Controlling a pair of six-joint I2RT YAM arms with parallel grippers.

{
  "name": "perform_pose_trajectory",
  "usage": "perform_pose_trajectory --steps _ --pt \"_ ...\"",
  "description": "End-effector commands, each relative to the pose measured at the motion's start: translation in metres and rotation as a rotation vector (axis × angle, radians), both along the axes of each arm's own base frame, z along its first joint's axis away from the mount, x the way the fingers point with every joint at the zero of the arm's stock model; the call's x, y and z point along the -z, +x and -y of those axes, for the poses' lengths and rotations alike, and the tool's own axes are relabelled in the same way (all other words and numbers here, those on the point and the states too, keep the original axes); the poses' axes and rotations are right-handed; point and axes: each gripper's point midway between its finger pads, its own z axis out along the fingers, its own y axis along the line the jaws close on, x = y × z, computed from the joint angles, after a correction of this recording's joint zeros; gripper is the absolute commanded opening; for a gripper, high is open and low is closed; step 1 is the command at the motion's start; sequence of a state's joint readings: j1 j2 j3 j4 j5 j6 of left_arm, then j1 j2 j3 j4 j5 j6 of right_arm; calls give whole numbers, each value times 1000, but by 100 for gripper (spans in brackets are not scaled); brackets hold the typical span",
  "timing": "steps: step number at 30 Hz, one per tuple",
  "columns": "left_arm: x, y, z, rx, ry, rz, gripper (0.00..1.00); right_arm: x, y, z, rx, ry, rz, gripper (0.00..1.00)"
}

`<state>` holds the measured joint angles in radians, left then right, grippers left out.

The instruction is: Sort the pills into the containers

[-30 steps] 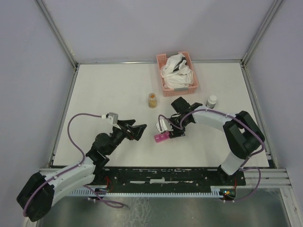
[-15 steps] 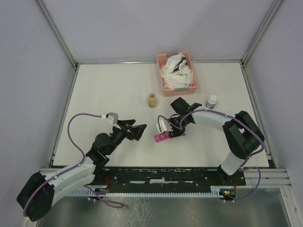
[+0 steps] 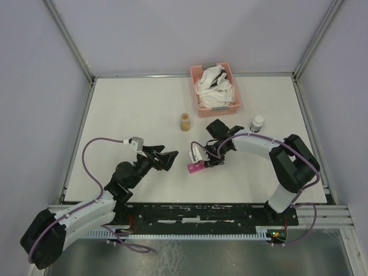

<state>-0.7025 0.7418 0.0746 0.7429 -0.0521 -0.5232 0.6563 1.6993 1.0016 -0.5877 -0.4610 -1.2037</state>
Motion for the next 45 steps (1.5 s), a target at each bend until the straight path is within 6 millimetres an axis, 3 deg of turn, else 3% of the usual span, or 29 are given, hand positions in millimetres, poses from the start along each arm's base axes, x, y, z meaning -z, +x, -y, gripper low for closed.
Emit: perform_pose_trajectory --steps 1,10,17,22,28,36,42,45 --pt "-17 2 -2 -14 -61 36 99 -5 0 -3 -6 4 -4 48" --pt "-22 -11 12 93 -52 95 99 -46 -4 -9 53 103 -51 37" --pt "-41 -26 28 219 -50 229 100 -92 -5 -6 106 214 -64 36" --pt "-59 -21 30 205 -73 297 99 -121 -5 -5 136 274 -50 36" --pt "-61 5 23 84 -245 90 99 -148 -5 -8 204 328 -95 36" --pt "-56 9 53 182 -485 -260 99 -151 4 -2 226 316 -27 36" --pt "-24 19 66 116 -423 -437 99 -152 8 -1 222 308 15 36" --pt "-23 18 72 123 -418 -460 99 -148 8 -2 210 292 31 36"
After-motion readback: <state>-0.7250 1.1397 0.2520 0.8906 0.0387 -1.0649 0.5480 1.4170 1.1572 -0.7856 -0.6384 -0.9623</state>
